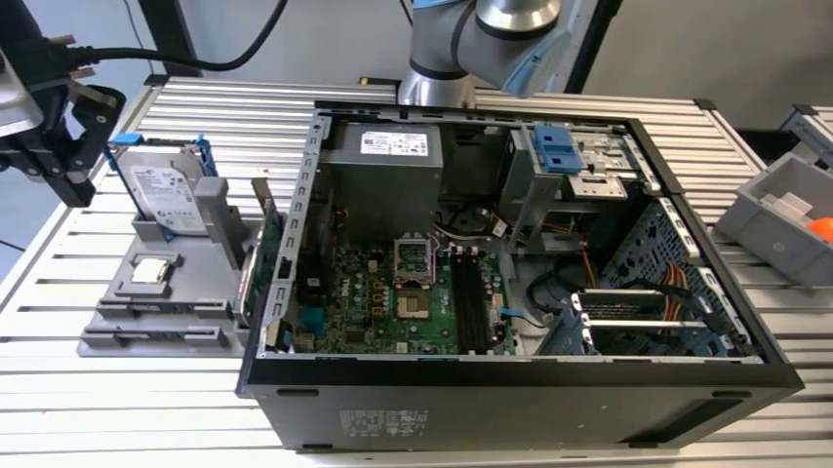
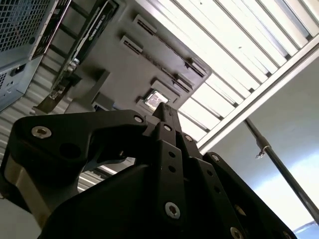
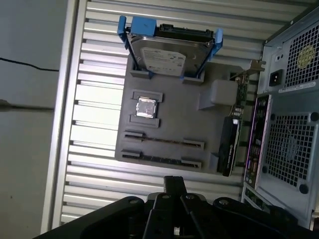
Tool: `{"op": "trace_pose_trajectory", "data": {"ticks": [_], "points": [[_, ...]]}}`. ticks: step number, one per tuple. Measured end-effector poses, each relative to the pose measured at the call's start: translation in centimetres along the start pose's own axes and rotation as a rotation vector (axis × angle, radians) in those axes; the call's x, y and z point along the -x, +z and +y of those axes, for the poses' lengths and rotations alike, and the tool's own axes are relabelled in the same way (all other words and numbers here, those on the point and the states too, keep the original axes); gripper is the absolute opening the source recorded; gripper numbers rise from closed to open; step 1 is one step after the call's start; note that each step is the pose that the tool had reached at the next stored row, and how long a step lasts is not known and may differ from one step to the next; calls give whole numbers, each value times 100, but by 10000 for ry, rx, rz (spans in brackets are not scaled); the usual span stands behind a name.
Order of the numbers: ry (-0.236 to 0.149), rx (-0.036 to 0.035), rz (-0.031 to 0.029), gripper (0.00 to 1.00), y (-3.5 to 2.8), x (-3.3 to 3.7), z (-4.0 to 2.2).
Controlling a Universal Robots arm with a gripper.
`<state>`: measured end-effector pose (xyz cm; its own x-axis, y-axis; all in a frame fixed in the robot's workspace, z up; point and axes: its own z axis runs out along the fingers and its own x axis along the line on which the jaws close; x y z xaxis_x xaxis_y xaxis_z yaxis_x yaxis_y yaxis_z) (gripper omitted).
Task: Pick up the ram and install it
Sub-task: 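Pick up the ram and move it above insertion slot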
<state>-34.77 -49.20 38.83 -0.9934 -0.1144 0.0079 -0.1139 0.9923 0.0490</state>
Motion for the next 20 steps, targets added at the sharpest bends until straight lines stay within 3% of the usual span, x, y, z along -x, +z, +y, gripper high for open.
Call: {"op": "trace_pose_trajectory", "data": {"ticks": [20], "points": [[-564,-5,28,0,0,0,0]]}}
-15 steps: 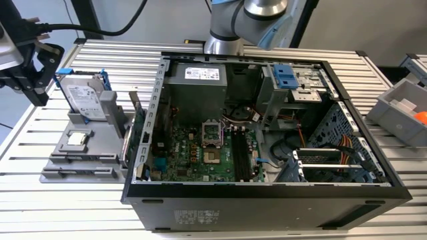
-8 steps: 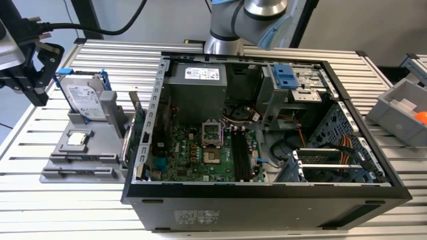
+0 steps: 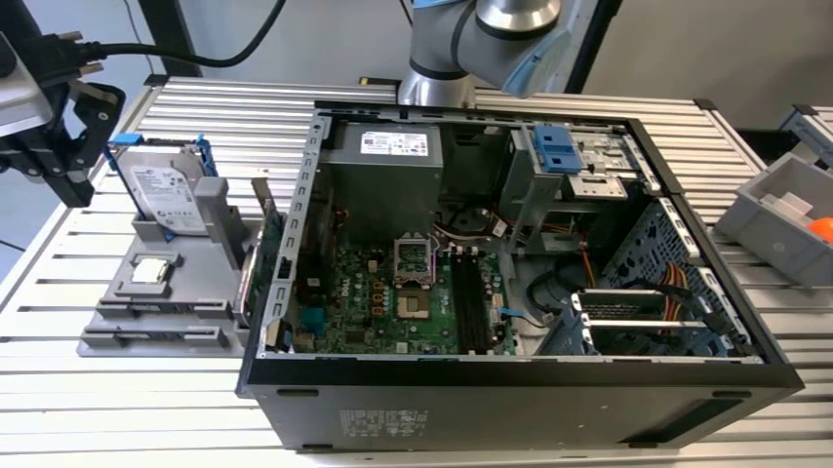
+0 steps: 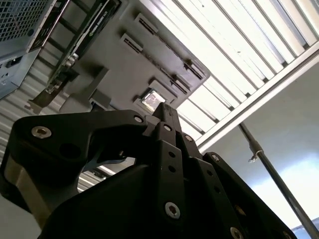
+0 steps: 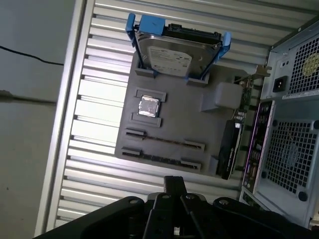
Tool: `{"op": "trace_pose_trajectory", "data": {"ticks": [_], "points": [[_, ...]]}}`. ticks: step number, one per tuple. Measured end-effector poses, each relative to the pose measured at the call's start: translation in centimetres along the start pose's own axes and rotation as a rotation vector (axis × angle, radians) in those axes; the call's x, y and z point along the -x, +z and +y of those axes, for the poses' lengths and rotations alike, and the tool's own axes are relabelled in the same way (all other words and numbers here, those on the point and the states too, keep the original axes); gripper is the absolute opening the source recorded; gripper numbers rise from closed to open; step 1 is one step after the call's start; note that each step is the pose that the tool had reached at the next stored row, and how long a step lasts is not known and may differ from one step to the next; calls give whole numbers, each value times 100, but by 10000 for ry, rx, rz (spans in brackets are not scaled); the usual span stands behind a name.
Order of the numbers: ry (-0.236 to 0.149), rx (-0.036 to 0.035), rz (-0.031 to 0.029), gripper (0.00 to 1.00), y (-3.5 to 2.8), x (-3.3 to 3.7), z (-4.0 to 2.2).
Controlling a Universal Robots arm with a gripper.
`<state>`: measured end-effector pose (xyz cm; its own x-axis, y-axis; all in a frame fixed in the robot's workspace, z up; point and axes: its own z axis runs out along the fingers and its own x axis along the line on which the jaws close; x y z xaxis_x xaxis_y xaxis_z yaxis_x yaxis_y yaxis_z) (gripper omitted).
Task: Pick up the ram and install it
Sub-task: 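Pick up the ram and move it above insertion slot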
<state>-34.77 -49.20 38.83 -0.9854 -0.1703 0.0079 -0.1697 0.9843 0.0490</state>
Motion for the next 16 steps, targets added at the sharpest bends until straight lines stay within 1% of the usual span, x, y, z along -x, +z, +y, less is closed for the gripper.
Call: {"op": "trace_pose_trajectory", "data": {"ticks": [8,13,16], "points": [[-276,-2,13,0,0,0,0],[-519,-3,25,0,0,0,0],[-557,-5,28,0,0,0,0]]}}
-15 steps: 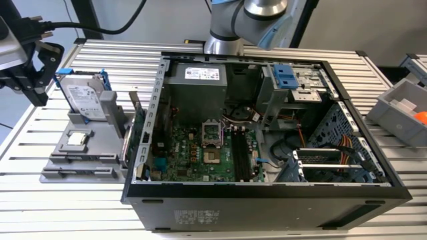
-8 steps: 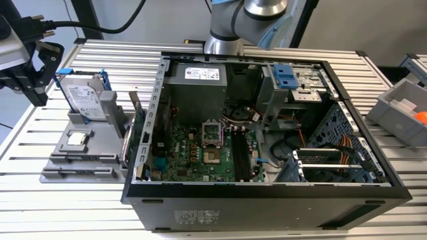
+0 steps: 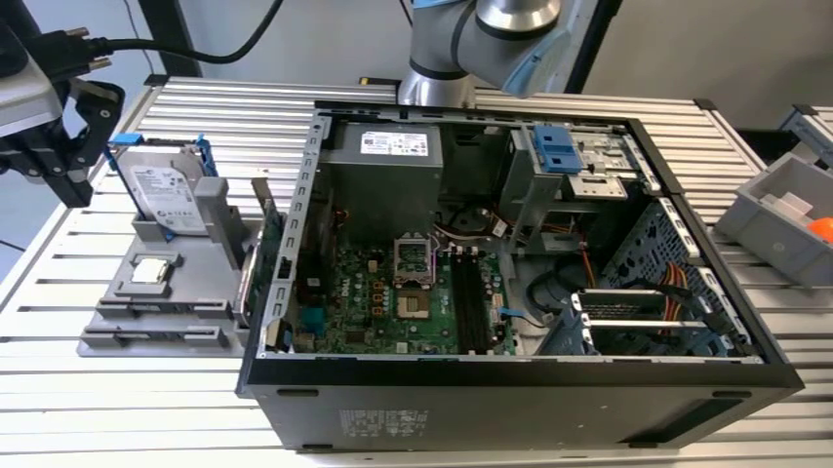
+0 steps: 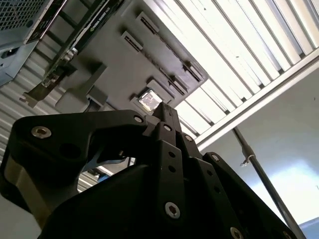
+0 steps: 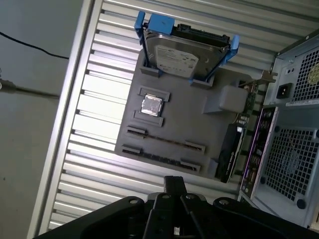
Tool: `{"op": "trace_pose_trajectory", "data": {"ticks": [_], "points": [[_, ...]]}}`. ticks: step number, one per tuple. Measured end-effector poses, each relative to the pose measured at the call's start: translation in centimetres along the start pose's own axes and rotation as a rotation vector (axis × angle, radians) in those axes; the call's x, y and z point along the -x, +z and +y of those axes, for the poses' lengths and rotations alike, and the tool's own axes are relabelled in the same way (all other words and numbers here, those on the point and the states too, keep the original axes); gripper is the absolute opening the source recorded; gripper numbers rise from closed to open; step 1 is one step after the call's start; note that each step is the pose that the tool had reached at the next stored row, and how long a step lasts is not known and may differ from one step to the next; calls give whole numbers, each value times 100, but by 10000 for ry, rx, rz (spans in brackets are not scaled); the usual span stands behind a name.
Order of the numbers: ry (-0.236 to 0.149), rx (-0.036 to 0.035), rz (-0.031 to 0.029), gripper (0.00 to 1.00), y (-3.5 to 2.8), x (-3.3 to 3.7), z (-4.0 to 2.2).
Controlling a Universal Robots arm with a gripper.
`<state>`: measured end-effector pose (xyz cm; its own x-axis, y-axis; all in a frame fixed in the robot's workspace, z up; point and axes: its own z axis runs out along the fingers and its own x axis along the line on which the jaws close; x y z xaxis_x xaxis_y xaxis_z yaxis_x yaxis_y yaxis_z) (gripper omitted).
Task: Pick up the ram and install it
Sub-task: 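Pick up the ram and move it above insertion slot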
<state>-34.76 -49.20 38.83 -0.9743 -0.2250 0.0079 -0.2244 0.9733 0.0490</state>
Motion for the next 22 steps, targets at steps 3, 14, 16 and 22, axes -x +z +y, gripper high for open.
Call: {"op": "trace_pose_trajectory", "data": {"ticks": [3,14,16,22], "points": [[-9,0,0,0,0,0,0],[-639,-5,31,0,0,1,2],[-818,-6,39,0,0,0,2],[-1283,-12,63,0,0,0,2]]}}
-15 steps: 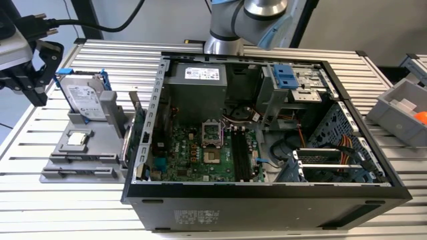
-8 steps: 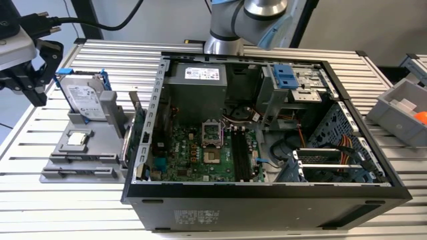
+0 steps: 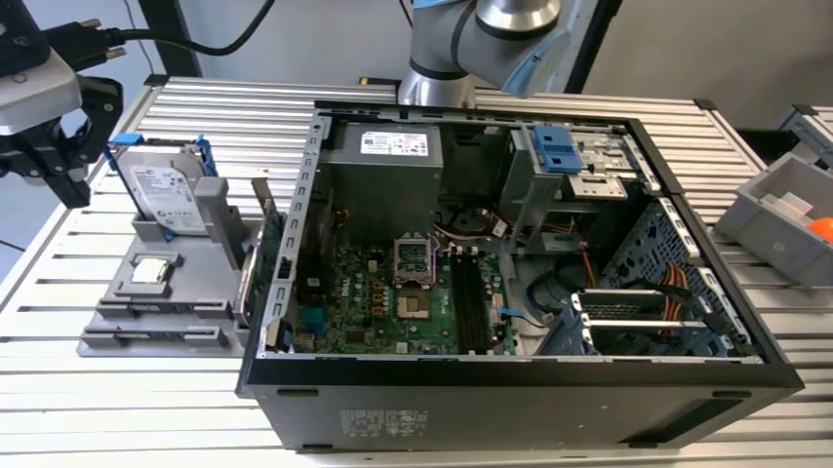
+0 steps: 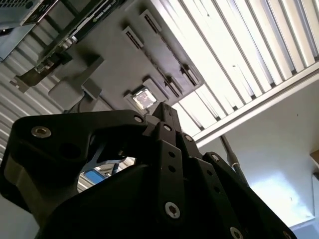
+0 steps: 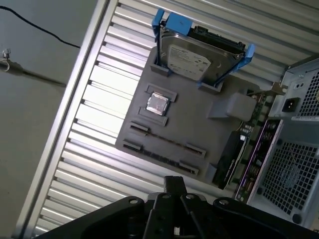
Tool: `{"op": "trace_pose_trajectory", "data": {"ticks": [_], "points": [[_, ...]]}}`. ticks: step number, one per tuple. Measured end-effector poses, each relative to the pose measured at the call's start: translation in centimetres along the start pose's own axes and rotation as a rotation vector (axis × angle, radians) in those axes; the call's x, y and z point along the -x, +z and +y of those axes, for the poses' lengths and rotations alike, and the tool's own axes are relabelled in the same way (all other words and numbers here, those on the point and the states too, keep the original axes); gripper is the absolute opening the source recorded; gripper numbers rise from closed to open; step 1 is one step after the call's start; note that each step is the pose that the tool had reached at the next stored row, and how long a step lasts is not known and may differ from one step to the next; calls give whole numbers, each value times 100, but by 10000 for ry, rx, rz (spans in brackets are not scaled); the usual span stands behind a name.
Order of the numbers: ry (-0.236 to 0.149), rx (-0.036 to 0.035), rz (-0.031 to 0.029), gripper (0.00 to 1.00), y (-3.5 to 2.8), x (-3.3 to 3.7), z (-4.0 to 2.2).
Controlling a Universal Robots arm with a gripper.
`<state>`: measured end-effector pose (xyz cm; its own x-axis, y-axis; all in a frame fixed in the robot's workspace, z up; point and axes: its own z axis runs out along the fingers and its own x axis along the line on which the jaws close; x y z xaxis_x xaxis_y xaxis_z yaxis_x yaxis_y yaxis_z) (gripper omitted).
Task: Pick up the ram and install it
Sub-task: 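Pick up the ram and move it above insertion slot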
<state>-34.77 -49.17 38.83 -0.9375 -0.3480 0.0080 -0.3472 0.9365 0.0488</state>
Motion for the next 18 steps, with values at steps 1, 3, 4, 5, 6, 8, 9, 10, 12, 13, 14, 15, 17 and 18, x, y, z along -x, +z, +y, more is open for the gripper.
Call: {"op": "trace_pose_trajectory", "data": {"ticks": [1,3,4,5,6,8,9,10,12,13,14,15,17,18], "points": [[-67,-2,4,0,0,0,0],[-193,-9,12,0,0,0,0],[-529,-28,35,0,0,0,0],[-606,-32,40,0,0,0,0],[-662,-36,44,0,0,0,0],[-765,-42,50,0,0,0,0],[-824,-47,55,0,0,0,0],[-866,-49,58,0,0,0,0],[-970,-56,65,0,0,0,0],[-1018,-59,68,0,0,0,0],[-1069,-62,72,0,0,1,0],[-1119,-65,76,0,0,0,0],[-1221,-72,83,0,0,0,0],[-1268,-75,86,0,0,0,0]]}}
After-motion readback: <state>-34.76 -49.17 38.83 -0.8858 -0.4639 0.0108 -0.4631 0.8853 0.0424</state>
